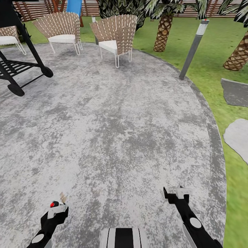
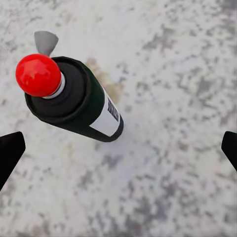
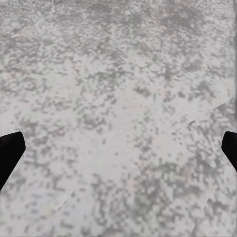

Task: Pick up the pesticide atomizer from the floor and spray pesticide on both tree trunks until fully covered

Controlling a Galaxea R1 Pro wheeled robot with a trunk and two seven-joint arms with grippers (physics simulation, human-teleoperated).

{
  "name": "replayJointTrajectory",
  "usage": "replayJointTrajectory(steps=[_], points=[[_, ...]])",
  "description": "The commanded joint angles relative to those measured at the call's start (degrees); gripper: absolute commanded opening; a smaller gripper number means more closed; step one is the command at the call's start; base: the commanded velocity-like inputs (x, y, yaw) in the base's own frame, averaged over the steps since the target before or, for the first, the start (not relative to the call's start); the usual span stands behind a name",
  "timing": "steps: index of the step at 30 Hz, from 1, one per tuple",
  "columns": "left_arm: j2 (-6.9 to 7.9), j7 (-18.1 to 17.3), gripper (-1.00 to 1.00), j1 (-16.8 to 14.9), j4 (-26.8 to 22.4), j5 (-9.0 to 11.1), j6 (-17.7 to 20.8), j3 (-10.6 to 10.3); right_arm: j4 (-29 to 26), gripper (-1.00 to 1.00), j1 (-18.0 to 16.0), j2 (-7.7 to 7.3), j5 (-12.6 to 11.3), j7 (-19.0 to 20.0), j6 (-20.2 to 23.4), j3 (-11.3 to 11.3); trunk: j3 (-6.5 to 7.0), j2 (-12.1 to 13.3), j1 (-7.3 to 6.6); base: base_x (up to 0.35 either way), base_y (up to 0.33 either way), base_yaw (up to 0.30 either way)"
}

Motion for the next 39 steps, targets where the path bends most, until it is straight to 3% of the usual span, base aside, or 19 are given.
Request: replayJointTrajectory(steps=[1, 14, 32, 39], points=[[0.02, 0.0, 1.0, 0.0, 0.0, 0.6, -0.2, -0.2, 0.1, 1.0, 0.0, 0.01, 0.1, 0.0, -0.8, 0.0, -0.03, 0.0, -0.01, 0.0, 0.0, 0.0], [-0.11, 0.1, 1.0, -0.2, -0.1, 1.2, -1.7, 0.4, 0.0, 1.0, 0.0, 0.66, 0.1, 0.0, -1.8, 0.0, -0.03, 0.0, -0.01, 0.0, 0.0, 0.0], [-0.22, 0.2, 1.0, -0.3, -0.1, 1.4, -1.8, 0.5, 0.0, 1.0, 0.0, 0.22, 0.1, 0.0, -1.8, 0.1, -0.03, 0.0, -0.01, 0.0, 0.0, 0.022], [-0.17, 0.2, 1.0, -0.3, 0.0, 3.6, -1.8, 0.5, 0.0, 1.0, 0.0, 0.22, 0.1, 0.0, -1.8, 0.1, -0.03, 0.0, -0.01, 0.0, 0.0, 0.211]])
